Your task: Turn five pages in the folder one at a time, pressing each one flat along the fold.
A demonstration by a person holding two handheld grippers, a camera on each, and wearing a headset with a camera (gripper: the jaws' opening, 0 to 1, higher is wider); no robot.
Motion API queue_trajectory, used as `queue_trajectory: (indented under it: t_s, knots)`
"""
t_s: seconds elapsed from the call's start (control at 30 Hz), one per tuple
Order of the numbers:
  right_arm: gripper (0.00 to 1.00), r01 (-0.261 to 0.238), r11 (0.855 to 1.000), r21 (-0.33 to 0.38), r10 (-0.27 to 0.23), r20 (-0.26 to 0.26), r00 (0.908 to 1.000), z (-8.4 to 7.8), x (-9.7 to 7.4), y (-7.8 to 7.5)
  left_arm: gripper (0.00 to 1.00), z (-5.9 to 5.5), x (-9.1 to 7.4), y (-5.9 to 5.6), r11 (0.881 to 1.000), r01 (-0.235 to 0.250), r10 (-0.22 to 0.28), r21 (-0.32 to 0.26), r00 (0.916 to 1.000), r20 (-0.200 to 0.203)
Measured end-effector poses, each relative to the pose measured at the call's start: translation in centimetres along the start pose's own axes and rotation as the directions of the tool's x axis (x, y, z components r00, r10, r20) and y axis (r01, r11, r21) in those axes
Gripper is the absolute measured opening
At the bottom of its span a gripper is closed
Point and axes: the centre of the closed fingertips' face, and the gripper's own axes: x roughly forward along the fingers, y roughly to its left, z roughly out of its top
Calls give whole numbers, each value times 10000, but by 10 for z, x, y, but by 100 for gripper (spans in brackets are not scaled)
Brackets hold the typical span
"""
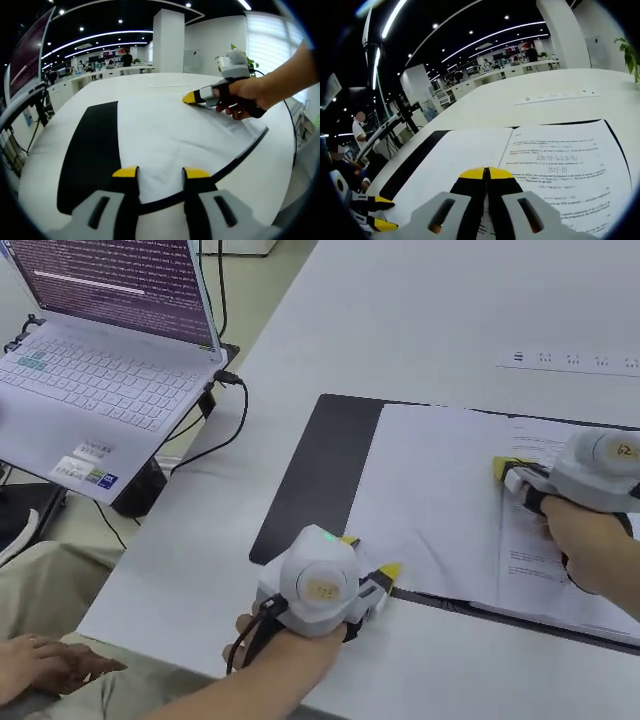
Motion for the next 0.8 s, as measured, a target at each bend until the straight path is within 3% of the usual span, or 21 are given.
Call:
queue_trajectory:
  t_s: [0.8]
  knots:
    - [0,-366,9975,598,379,-204,9991,-40,-52,27,33,1,-1,0,10000,0,1,-62,9999,110]
